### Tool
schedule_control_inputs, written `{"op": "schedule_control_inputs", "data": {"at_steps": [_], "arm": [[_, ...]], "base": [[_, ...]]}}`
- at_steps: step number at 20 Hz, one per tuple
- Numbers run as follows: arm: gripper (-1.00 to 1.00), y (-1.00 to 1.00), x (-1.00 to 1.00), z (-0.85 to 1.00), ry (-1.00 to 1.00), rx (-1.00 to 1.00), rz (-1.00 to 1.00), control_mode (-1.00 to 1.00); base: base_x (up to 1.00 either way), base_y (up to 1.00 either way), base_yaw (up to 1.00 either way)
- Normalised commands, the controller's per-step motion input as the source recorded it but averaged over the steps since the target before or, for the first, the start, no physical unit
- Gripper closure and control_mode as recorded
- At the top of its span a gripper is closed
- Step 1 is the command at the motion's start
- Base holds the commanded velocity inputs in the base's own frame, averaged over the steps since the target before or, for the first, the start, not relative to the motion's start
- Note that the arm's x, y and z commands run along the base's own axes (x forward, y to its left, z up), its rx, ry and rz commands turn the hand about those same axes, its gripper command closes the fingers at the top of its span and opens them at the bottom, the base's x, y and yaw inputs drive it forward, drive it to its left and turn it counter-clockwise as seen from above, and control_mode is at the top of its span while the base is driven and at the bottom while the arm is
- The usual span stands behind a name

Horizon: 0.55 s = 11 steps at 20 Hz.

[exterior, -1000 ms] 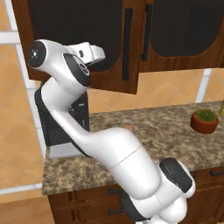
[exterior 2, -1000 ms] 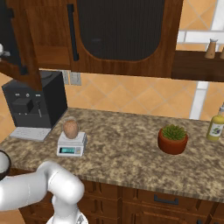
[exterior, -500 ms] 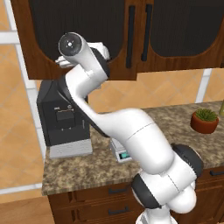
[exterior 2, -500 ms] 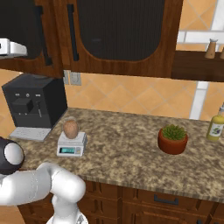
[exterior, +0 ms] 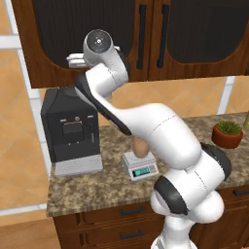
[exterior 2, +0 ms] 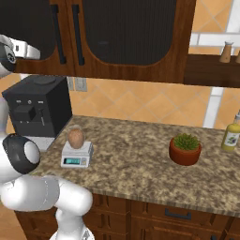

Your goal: Pick the honey bottle and place it on the digital scale for weighing, and close the cabinet.

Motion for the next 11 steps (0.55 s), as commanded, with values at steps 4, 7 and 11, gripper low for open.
{"op": "schedule_control_inputs", "data": {"at_steps": [4, 7, 11], "arm": [[-1.0, 0.0, 1.0, -0.29, -0.14, 0.21, 0.17, -1.0], [-1.0, -0.24, 0.95, -0.18, -0.06, 0.17, 0.09, -1.0], [-1.0, -0.84, 0.0, -0.05, -0.43, 0.25, 0.08, -1.0]], "base": [[0.0, 0.0, 0.0], [0.0, 0.0, 0.0], [0.0, 0.0, 0.0]]}}
